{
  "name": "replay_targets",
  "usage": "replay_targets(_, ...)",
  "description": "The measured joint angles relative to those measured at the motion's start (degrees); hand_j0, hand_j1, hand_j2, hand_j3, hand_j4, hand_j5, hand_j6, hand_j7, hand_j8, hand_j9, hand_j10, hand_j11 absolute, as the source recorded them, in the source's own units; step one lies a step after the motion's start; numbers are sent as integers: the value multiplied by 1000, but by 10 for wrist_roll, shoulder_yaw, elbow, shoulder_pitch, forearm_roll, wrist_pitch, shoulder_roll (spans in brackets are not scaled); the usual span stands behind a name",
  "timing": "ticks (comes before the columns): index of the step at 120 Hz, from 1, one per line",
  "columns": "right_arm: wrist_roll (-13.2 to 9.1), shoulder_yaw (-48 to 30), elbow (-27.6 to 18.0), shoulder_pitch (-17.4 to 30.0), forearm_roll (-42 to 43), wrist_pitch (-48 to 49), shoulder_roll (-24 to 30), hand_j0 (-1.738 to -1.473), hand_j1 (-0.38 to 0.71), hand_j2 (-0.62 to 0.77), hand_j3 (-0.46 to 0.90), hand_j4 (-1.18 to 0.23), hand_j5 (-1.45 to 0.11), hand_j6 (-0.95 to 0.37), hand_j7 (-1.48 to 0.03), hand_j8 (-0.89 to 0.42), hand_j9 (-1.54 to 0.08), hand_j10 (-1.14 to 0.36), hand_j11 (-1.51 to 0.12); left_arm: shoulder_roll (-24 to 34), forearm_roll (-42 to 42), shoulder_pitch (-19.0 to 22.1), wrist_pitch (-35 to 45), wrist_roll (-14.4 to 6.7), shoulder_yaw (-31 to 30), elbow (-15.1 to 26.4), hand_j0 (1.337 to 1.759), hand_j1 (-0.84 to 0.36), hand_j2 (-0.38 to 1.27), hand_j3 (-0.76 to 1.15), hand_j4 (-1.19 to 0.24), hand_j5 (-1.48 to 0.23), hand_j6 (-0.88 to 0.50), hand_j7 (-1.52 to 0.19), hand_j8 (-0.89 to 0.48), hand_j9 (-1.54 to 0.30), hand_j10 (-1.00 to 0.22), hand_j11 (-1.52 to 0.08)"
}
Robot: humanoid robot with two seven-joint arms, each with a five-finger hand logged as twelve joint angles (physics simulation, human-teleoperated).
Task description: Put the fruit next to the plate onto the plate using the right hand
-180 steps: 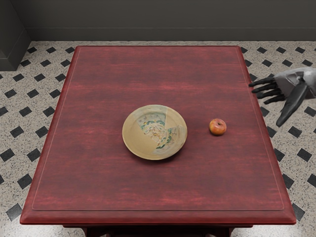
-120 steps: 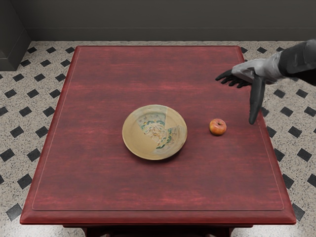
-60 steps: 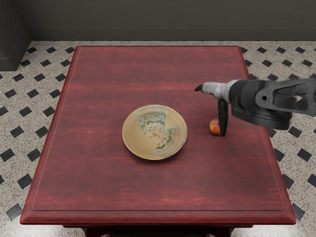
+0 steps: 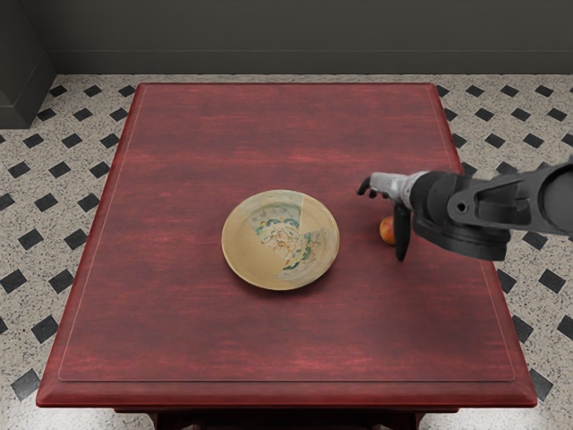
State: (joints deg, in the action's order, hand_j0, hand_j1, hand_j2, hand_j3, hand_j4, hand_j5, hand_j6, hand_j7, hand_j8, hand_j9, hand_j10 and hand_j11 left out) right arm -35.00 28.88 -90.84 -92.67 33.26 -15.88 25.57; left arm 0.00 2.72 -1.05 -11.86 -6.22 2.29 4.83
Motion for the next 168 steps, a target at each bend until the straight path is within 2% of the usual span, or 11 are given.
replay_targets(58, 0, 97, -17, -3, 4, -177, -67, -1658, -9, -56, 0, -285, -370, -286, -370, -286, -370, -285, -370, 0, 0, 0, 0, 0, 0, 0, 1658, 349, 0, 0, 0, 0, -1, 0, 0, 0, 0, 0)
replay_targets(102, 0, 167, -17, -13, 2, -191, -109, -1658, 6, -58, 0, -297, -385, -297, -385, -297, -385, -297, -385, 0, 0, 0, 0, 0, 0, 0, 1658, 349, 0, 0, 0, 0, -1, 0, 0, 0, 0, 0)
replay_targets(168, 0, 172, -11, -24, 0, -191, -115, -1658, 96, -74, 0, -372, -483, -373, -483, -372, -483, -372, -483, 0, 0, 0, 0, 0, 0, 0, 1658, 349, 0, 0, 0, 0, -1, 0, 0, 0, 0, 0)
